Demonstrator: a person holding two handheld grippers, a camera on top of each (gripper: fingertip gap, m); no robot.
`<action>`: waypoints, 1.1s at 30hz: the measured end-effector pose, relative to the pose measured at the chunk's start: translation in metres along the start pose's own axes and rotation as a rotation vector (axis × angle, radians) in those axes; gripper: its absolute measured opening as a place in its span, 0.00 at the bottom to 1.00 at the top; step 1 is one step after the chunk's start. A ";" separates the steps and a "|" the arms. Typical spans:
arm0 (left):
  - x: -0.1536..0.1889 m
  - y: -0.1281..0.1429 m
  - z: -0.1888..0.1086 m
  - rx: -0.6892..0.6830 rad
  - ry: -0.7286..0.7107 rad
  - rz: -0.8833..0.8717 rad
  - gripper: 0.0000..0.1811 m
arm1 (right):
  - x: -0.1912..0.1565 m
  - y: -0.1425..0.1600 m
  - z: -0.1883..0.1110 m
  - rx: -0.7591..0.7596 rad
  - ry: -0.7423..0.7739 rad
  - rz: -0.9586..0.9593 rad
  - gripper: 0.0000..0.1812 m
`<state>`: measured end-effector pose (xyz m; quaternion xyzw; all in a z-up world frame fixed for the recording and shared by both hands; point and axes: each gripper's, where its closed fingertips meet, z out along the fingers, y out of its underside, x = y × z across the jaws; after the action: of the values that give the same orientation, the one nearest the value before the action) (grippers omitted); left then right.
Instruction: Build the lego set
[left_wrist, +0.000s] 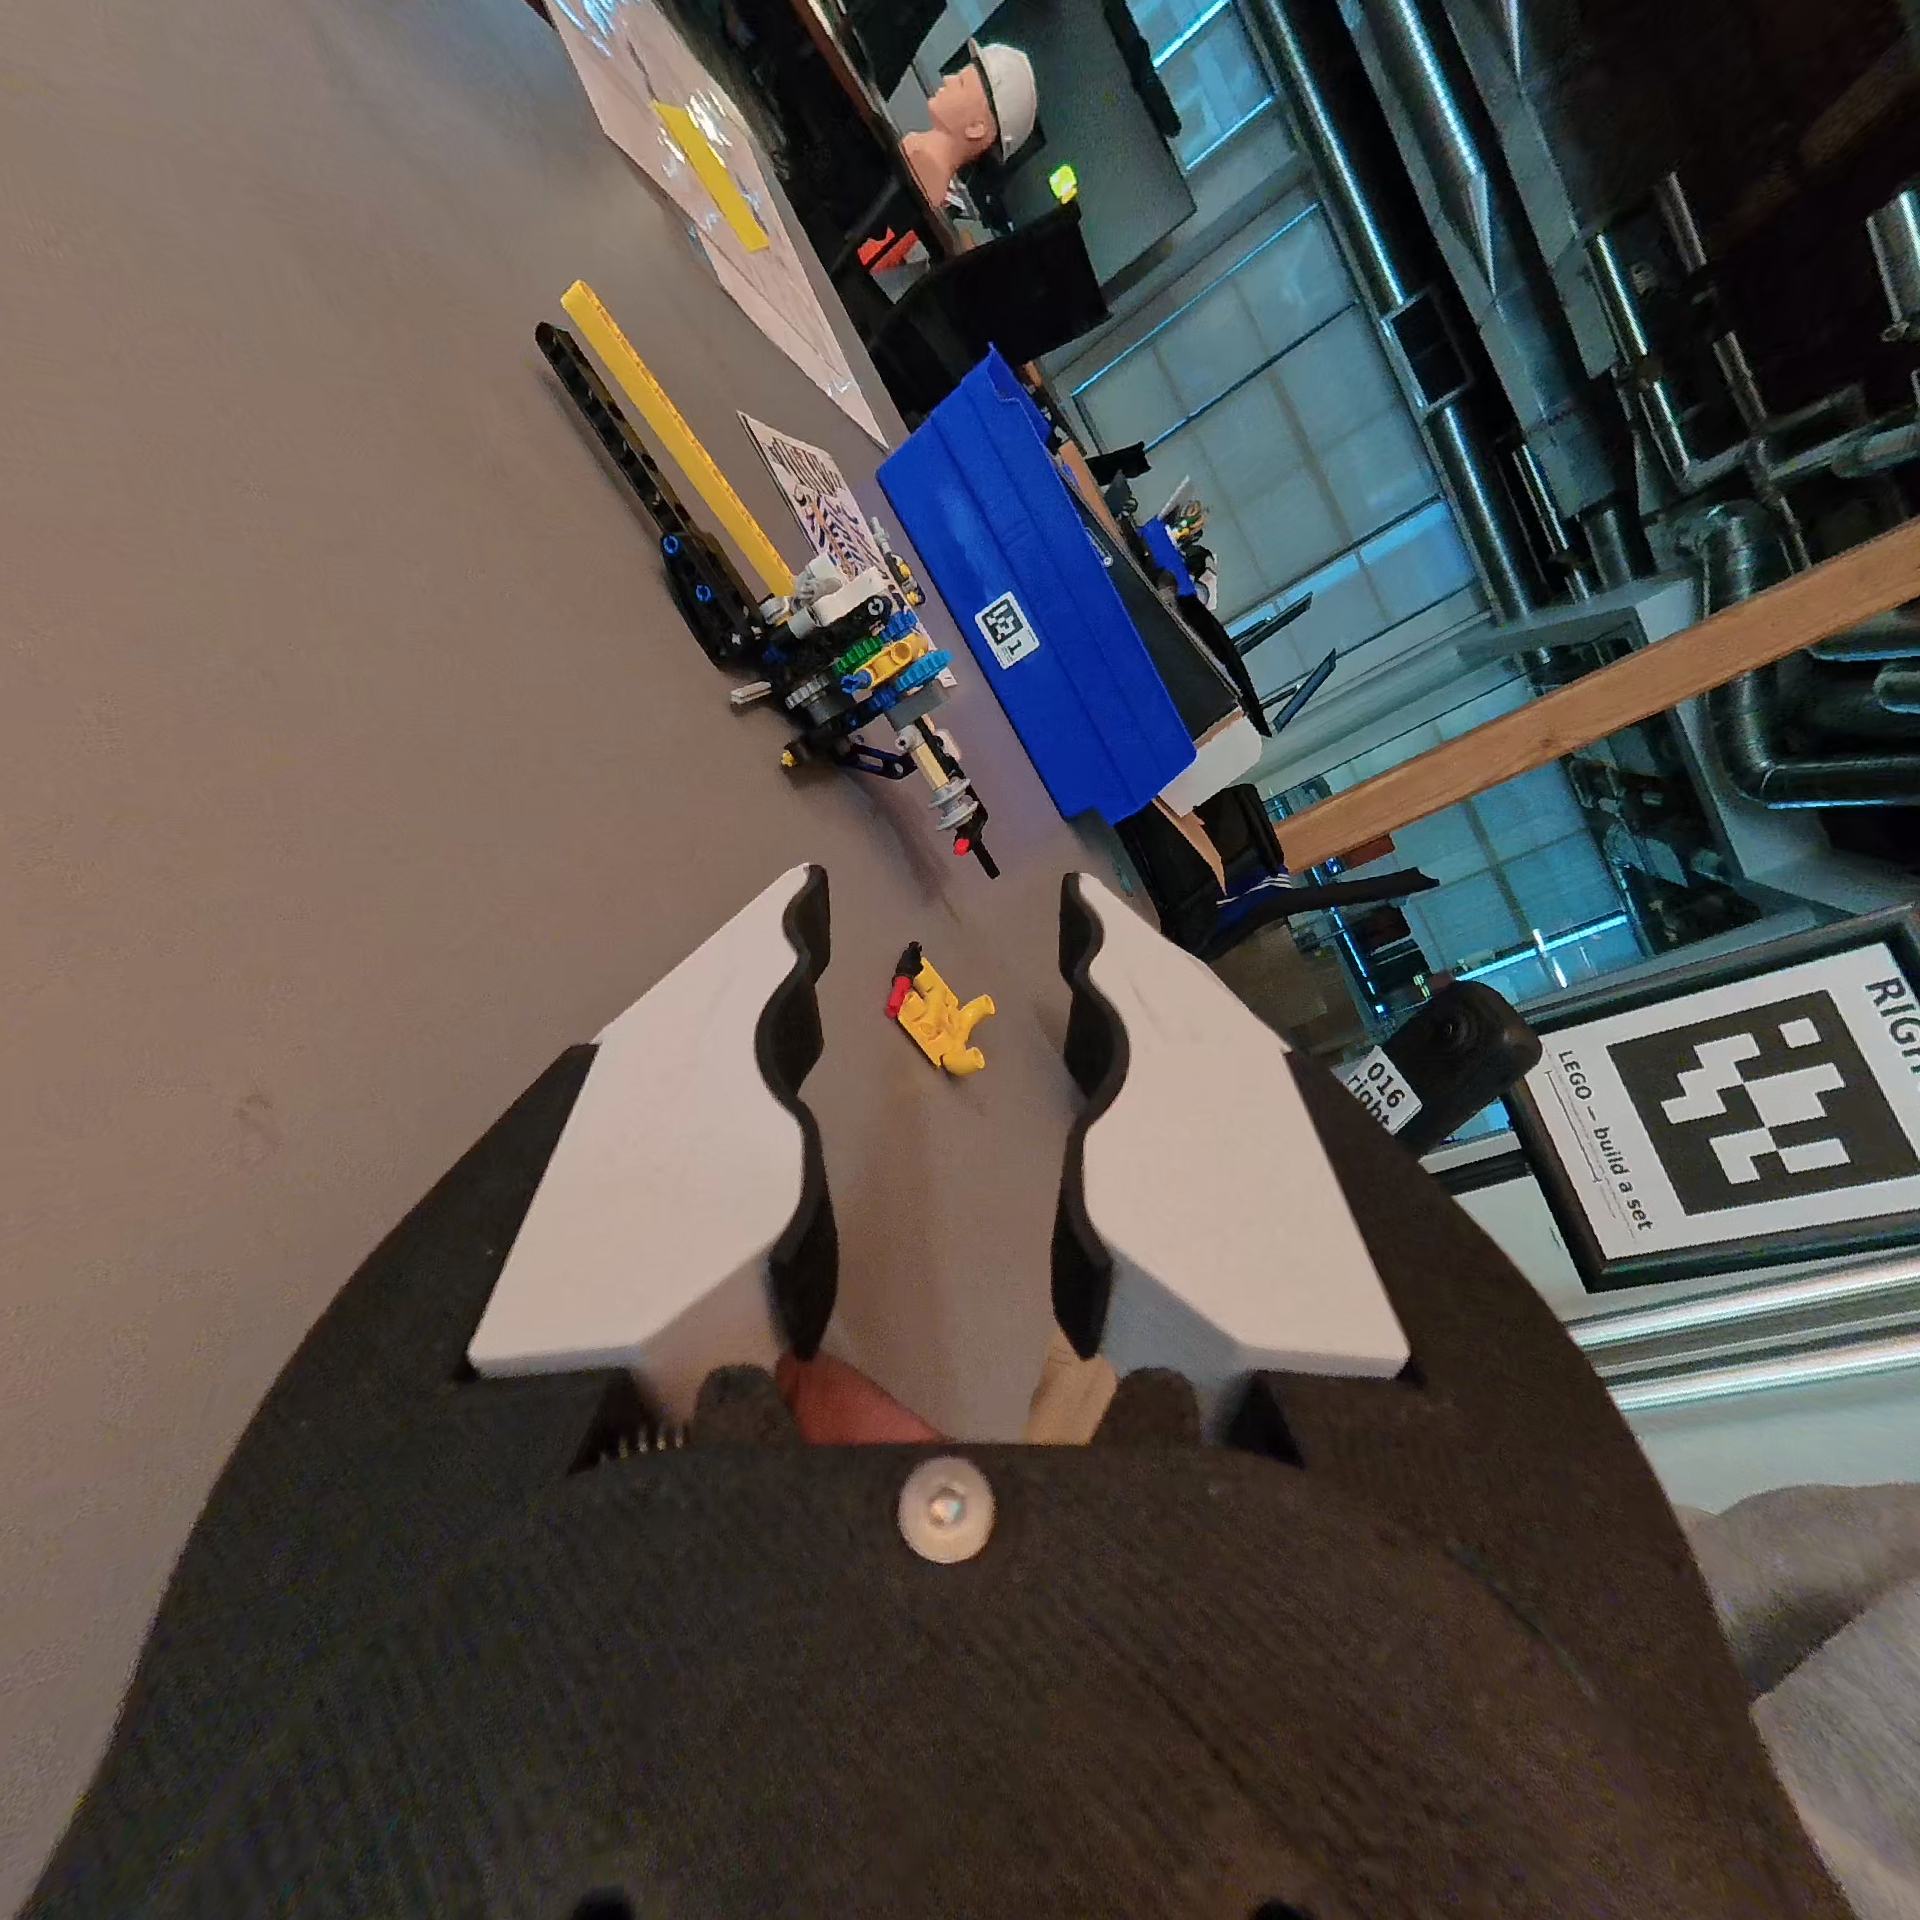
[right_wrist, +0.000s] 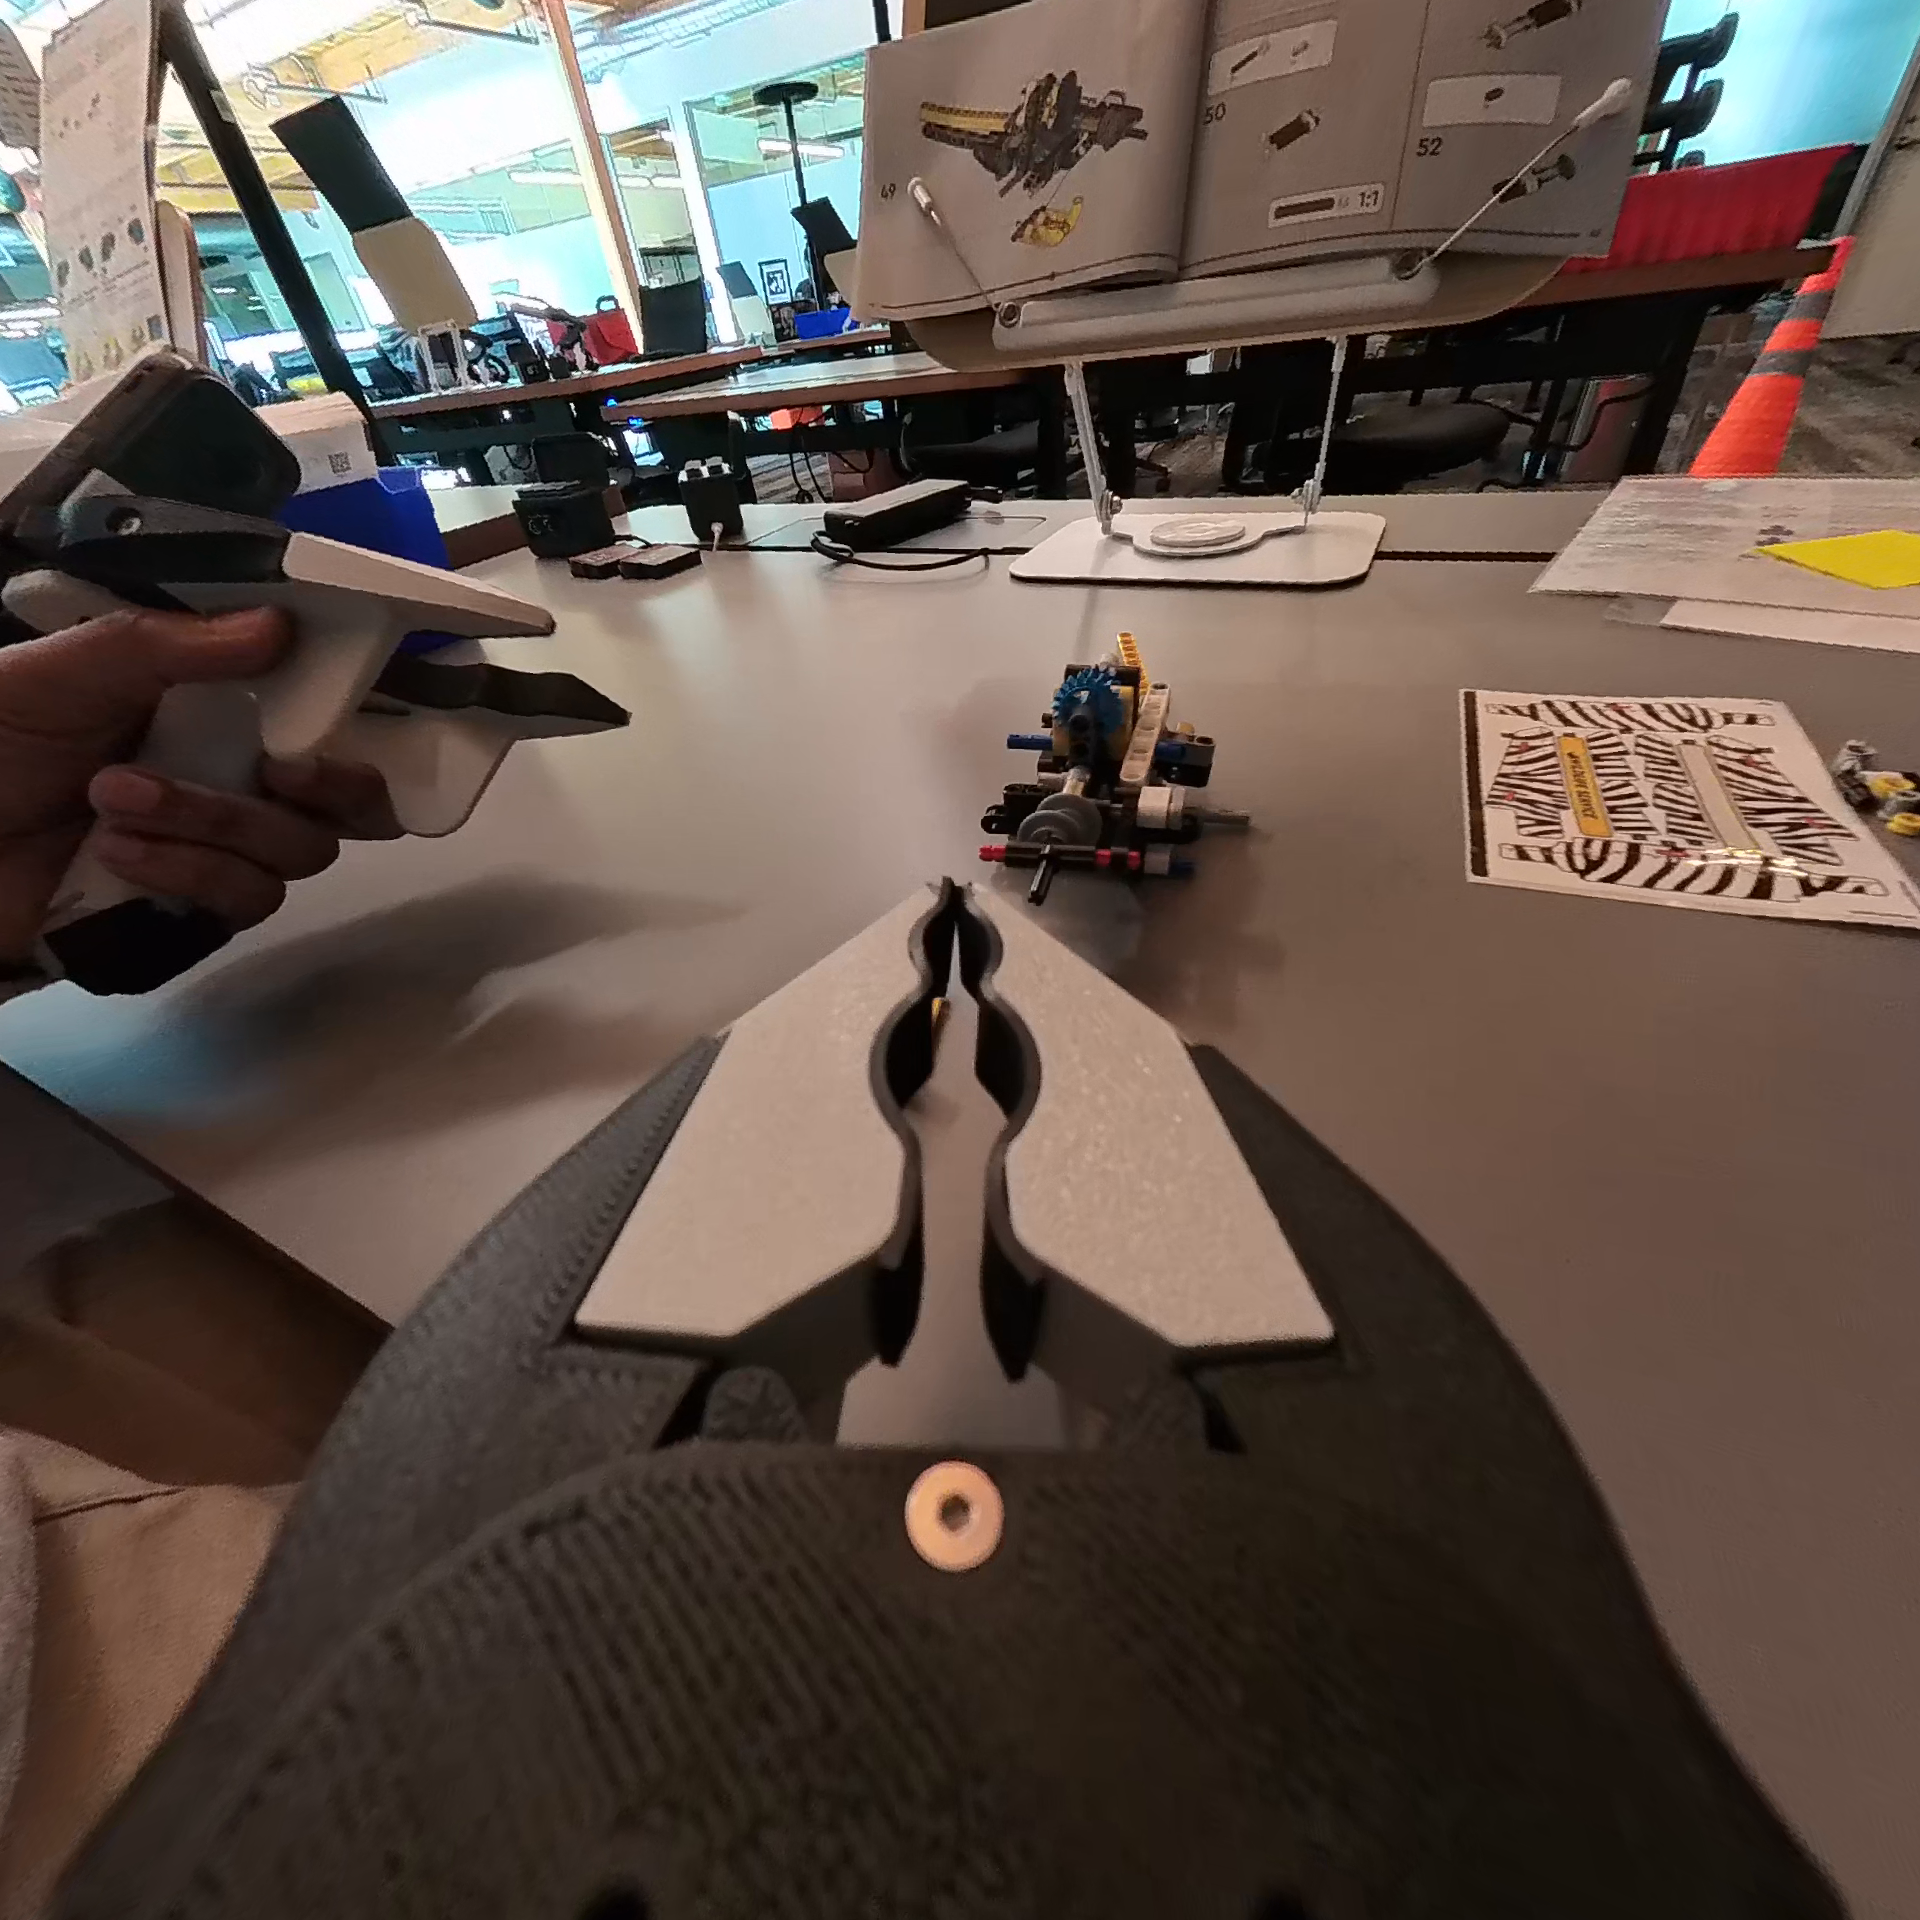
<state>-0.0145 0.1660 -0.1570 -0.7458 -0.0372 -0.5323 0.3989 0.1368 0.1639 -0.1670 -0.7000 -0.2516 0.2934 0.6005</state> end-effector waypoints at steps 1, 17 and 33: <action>0.000 0.000 0.000 0.002 0.002 -0.001 0.23 | 0.000 0.000 0.000 -0.001 0.001 0.000 0.00; -0.001 -0.001 0.000 0.002 -0.007 0.004 0.23 | 0.014 0.002 0.006 -0.058 0.092 0.023 0.09; -0.037 -0.079 -0.079 0.305 -0.050 -0.076 0.23 | 0.041 -0.011 0.086 -0.636 0.036 0.230 0.33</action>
<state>-0.1288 0.1828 -0.1347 -0.6876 -0.1559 -0.5163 0.4861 0.1041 0.2538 -0.1694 -0.8812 -0.2393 0.2534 0.3194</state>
